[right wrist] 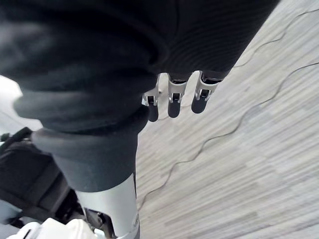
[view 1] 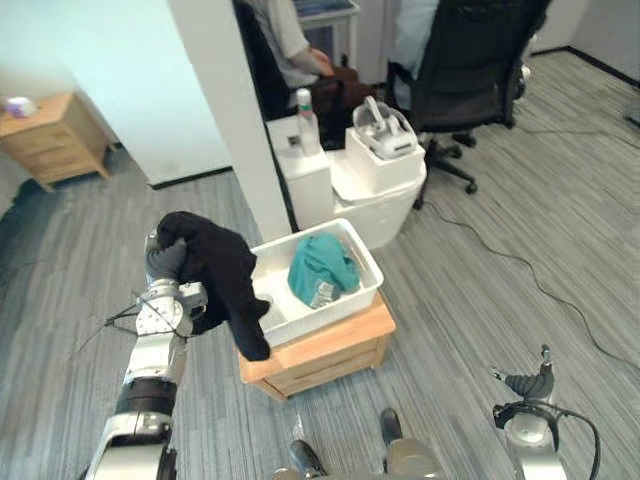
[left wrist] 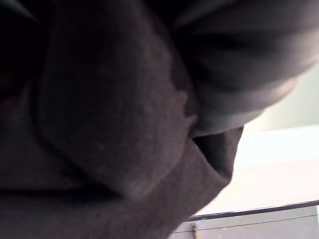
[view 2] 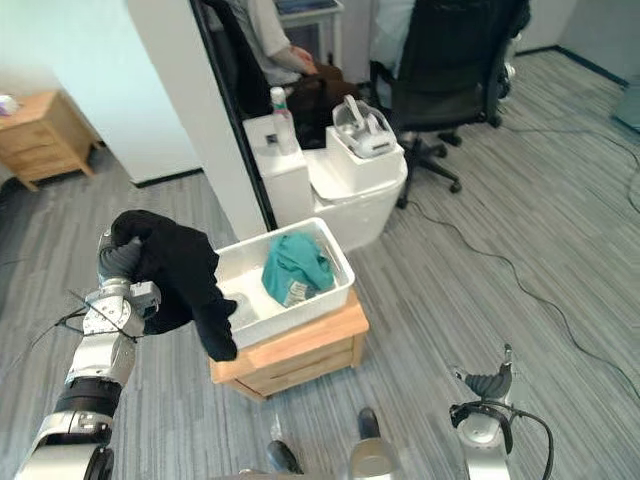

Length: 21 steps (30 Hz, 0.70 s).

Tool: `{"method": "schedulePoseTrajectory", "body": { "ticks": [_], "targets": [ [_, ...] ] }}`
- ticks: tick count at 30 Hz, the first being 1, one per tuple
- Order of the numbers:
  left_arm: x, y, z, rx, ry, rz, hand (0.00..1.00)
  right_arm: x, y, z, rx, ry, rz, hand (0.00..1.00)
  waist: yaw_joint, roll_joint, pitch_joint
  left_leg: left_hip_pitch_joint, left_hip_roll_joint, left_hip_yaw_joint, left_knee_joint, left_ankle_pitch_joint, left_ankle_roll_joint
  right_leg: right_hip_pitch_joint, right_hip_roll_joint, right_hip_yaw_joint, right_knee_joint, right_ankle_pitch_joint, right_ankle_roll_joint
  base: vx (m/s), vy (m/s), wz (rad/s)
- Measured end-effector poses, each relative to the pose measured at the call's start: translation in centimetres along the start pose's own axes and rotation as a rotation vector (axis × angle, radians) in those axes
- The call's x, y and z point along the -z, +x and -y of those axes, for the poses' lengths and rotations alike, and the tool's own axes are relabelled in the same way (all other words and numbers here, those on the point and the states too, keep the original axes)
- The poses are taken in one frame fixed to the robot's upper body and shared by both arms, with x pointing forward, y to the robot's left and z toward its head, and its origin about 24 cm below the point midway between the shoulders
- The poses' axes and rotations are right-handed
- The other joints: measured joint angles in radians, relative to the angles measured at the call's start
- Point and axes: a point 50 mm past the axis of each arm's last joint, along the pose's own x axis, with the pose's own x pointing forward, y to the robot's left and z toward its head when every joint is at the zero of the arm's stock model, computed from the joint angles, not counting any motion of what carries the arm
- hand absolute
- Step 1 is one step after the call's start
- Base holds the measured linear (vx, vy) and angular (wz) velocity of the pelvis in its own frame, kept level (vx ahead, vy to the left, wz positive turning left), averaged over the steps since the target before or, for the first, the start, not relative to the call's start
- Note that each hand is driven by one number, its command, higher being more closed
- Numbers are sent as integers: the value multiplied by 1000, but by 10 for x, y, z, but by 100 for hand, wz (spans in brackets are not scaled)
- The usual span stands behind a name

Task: Tidy the bed and pick cloth on bed and put in laundry

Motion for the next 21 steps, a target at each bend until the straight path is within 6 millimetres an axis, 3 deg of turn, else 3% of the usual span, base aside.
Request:
{"method": "schedulePoseTrajectory", "body": {
  "ticks": [5, 8, 11, 13, 16, 17, 21],
  "targets": [
    [-36, 20, 17, -66, 44, 133, 100, -7, -4, -10, -58, 91, 29, 0, -21, -21, 106, -79, 0, 78, 0, -2, 3, -109, -2, 43, 19, 0, 0, -42, -4, -19],
    [-70, 33, 31, -74, 50, 242, 100, -24, -10, -19, -104, 139, 108, 0, -26, -28, 158, -127, 6, 144, 1, -2, 4, -171, -8, 43, 29, 7, 3, -19, 1, -4],
    [-101, 41, 48, -26, 92, 343, 100, -43, -17, -26, -143, 219, 181, 0, -25, -56, 183, -183, 18, 181, 49, -4, 7, -229, -19, 51, 52, 60, 9, 20, -5, 3],
    [-124, 45, 62, -6, 84, 396, 100, -60, -19, -30, -164, 271, 244, 0, -23, -65, 203, -259, 61, 180, 159, -39, 40, -274, -18, 42, 63, 88, 20, 61, -15, 3],
    [-142, 47, 72, 6, 86, 428, 100, -85, -23, -31, -179, 345, 340, 0, -23, -59, 256, -321, 144, 180, 335, -128, 36, -281, -1, 43, 66, 90, 20, 54, -17, -14],
    [-145, 47, 75, 10, 88, 433, 0, -88, -24, -30, -181, 357, 353, 0, -23, -57, 260, -333, 159, 180, 363, -145, 35, -290, 4, 45, 72, 90, 20, 17, -16, -19],
    [-157, 46, 91, 37, 92, 447, 0, -97, -27, -29, -187, 389, 405, 0, -23, -47, 293, -369, 206, 177, 461, -209, 33, -308, 19, 48, 93, 90, 21, 6, 3, -11]
  ]
}}
